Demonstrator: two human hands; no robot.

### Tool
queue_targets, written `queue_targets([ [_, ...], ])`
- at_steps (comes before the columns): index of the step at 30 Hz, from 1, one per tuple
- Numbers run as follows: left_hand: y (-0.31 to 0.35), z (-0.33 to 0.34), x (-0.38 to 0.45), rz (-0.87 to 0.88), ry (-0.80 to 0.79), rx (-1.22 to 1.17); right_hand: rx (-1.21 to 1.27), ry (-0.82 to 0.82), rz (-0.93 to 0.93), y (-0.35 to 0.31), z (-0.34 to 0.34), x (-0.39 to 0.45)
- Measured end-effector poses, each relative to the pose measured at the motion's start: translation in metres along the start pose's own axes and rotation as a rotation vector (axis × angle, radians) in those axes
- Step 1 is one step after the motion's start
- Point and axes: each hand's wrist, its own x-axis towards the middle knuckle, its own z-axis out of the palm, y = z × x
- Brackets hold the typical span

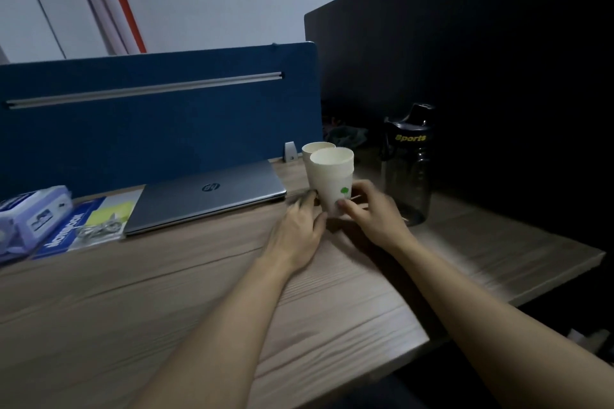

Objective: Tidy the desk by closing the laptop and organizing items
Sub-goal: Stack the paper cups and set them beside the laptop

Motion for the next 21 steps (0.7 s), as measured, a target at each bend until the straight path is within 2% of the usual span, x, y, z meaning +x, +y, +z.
queue_targets([
  [3, -0.008, 0.004, 0.017, 0.021, 0.093, -0.068, 0.081, 0.117, -0.066, 0.0, 0.013, 0.017],
  [12, -0.012, -0.015, 0.084, -0.008, 0.325, -0.265, 0.151, 0.298, -0.193, -0.032, 0.026, 0.092],
  [21, -0.034, -0.021, 0.125, -0.048, 0.194, -0.321, 0.167, 0.281, -0.1, -0.018, 0.036, 0.129],
])
